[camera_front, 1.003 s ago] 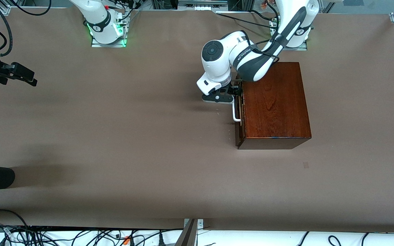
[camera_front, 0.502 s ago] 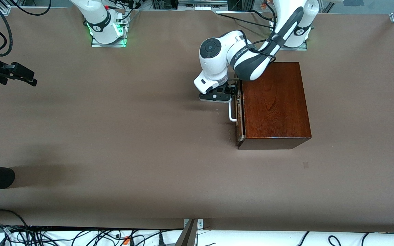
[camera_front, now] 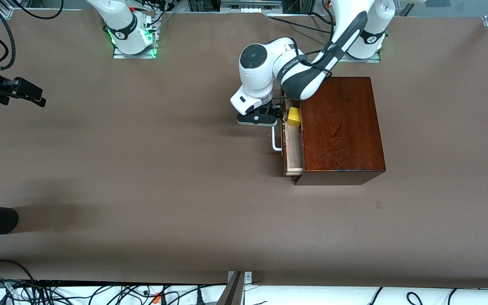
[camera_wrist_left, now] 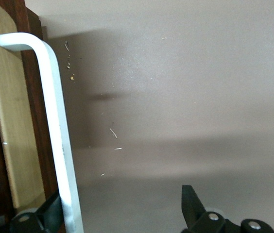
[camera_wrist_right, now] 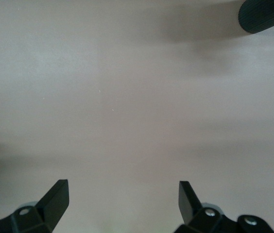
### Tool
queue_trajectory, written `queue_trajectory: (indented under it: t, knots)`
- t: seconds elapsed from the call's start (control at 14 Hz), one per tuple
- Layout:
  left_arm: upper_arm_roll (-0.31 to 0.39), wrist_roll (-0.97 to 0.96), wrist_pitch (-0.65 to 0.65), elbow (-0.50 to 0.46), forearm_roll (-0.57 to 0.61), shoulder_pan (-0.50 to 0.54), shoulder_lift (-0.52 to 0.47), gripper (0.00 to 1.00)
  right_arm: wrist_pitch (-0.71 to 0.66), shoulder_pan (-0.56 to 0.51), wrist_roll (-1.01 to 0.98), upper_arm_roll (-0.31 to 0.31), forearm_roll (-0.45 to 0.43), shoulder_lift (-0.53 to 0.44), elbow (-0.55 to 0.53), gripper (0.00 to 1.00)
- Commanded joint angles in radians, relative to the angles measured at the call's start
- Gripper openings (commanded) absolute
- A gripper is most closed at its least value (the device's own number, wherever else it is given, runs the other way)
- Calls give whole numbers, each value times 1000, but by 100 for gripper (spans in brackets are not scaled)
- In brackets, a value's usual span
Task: Open drawer, take yellow block, close drawer
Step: 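Pull the drawer open by its handle with the left gripper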
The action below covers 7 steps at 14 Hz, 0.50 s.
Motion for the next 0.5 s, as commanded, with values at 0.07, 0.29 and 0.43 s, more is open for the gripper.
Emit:
queue_trajectory:
  t: [0.07, 0.29, 0.43]
  knots:
    - [-4, -31, 21, 118, -3, -32, 92, 100, -2, -11, -16, 9, 0, -13, -5, 100]
    - [-4, -30, 21, 133, -3, -34, 97, 100, -2, -13, -17, 9, 0, -13, -5, 100]
    - [-5, -30, 19, 135, -3, -34, 94, 100, 0, -13, -17, 9, 0, -12, -5, 100]
